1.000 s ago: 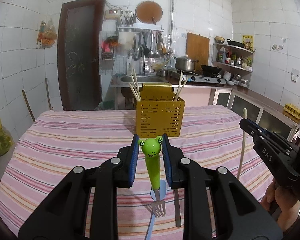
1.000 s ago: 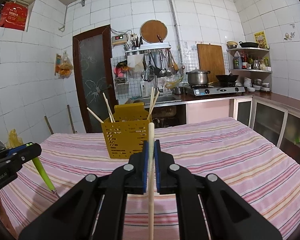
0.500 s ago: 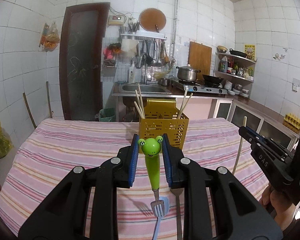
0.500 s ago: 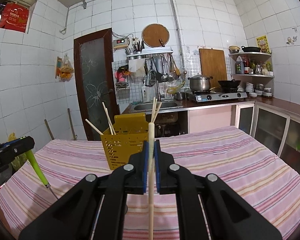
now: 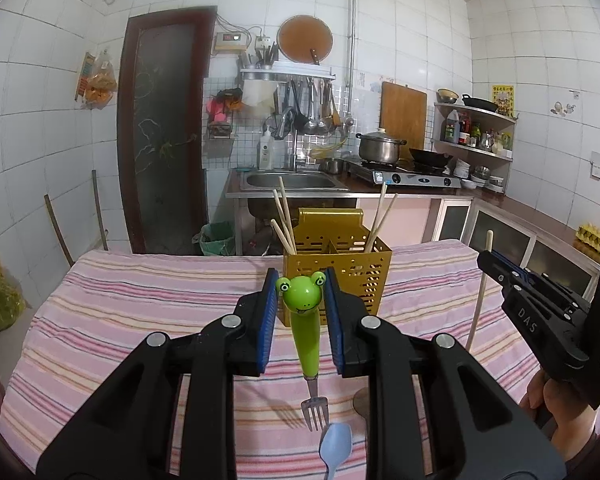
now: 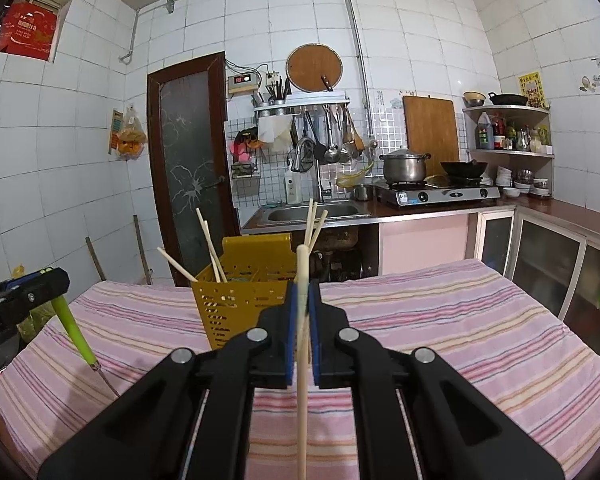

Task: Organize utensils
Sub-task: 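Lift the frog fork and chopstick and carry both toward the yellow holder, then lower the frog fork and chopstick into the holder and open both tools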

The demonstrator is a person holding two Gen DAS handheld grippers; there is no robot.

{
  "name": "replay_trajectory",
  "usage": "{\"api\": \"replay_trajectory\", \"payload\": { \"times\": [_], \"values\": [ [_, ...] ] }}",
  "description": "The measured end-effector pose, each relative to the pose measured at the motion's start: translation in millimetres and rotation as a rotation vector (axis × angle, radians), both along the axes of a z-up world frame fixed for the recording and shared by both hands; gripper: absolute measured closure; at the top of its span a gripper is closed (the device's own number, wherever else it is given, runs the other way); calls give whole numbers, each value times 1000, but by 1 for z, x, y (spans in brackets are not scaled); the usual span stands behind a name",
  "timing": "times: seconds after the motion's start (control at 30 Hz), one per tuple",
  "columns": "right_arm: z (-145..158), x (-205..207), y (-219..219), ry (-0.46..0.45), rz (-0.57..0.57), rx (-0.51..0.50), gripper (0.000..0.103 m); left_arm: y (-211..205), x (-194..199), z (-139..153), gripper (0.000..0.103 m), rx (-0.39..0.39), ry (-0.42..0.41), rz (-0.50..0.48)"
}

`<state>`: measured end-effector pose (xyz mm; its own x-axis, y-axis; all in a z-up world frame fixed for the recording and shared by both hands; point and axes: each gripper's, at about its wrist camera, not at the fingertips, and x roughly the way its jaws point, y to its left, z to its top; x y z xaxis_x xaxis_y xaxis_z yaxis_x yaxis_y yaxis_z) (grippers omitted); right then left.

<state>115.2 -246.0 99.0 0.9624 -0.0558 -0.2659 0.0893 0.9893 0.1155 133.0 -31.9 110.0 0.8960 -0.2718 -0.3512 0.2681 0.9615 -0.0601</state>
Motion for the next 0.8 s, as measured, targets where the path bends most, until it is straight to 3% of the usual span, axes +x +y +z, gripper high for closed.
{"api": "replay_trajectory", "payload": {
  "times": [0.27, 0.6, 0.8],
  "values": [
    [20, 19, -1, -29, -24, -26, 97, -4, 24, 15, 81, -6, -27, 4],
    [95, 72, -2, -161, -35, -42, 97, -24, 76, 86, 81, -37, -164, 0],
    [127, 120, -4, -223, -27, -31, 97, -45, 127, 104, 81, -28, -195, 14]
  ]
}}
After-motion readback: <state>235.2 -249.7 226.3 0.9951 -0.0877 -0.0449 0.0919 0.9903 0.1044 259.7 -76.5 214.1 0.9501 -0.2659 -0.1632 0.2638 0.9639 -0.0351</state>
